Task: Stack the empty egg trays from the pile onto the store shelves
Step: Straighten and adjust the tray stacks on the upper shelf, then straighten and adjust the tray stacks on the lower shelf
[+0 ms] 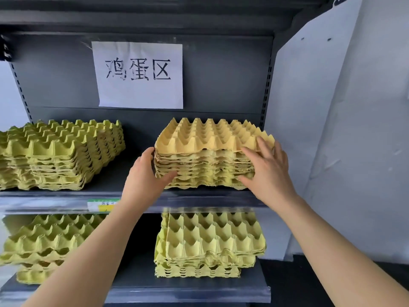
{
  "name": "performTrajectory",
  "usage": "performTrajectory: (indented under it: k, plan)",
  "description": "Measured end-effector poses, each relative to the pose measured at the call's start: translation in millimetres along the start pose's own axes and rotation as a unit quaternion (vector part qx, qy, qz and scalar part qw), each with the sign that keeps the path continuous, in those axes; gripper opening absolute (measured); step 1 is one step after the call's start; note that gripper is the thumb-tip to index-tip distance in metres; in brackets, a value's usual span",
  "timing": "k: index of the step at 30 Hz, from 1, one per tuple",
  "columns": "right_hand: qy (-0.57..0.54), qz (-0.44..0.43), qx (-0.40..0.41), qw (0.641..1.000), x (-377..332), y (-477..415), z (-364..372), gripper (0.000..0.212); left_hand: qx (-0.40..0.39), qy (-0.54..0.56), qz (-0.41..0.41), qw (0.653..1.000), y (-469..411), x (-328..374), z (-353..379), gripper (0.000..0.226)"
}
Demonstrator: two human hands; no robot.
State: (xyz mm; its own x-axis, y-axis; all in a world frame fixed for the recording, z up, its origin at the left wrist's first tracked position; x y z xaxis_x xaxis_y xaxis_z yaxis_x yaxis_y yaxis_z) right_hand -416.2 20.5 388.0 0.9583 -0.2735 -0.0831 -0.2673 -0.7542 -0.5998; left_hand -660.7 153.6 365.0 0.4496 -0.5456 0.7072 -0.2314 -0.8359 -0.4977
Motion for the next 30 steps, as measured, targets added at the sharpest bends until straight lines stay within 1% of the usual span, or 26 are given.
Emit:
performTrajectory:
  k: [2,3,5,7,10,14,19,23,28,30]
  plan:
    - [-0.022,-0.032,0.04,0.998,-11,21,-1,0.062,0.025,-0.049,0.018,0.998,27,-3,-7,0.063]
    - [-0.033,-0.046,0.045,0.997,-19,33,0,0.057,0.032,-0.063,0.029,0.997,43,-7,-11,0.058]
    - [-0.067,-0.054,0.018,0.996,-38,55,6,0.05,0.031,-0.087,0.041,0.995,76,-18,-19,0.048]
    - [-0.097,-0.059,-0.026,0.993,-58,77,18,0.049,0.012,-0.107,0.03,0.994,106,-36,-24,0.04]
    - [-0.119,-0.073,-0.075,0.987,-90,105,45,0.047,-0.009,-0.121,-0.022,0.992,146,-74,-32,0.038]
    - [-0.152,-0.082,-0.136,0.976,-141,129,87,0.044,-0.026,-0.125,-0.123,0.984,182,-139,-53,0.038]
    - [-0.191,-0.064,-0.2,0.959,-218,136,145,0.045,-0.038,-0.147,-0.195,0.969,183,-223,-97,0.043]
    - [-0.213,-0.021,-0.224,0.951,-280,123,189,0.048,-0.049,-0.145,-0.212,0.965,156,-288,-136,0.05]
    - [-0.231,0.098,-0.248,0.936,-337,103,237,0.059,-0.067,-0.167,-0.217,0.959,111,-363,-182,0.071]
    - [-0.229,0.143,-0.261,0.927,-350,95,255,0.064,-0.078,-0.164,-0.219,0.959,90,-388,-194,0.075]
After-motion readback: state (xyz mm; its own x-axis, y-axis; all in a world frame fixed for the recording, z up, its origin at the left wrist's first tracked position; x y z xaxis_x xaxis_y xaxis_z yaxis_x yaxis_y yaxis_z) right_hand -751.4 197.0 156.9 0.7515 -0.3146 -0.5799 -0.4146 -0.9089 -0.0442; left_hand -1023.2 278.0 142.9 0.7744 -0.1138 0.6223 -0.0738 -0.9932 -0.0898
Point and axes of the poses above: each hand's wrist, its own y-axis away from the middle knuckle, its own z-axis out of the palm, x = y × z, the point moved 1 cm from there along -y, towards the middle knuckle, and after that the axes turned 3 degrees about y, right-handed, at the moved point
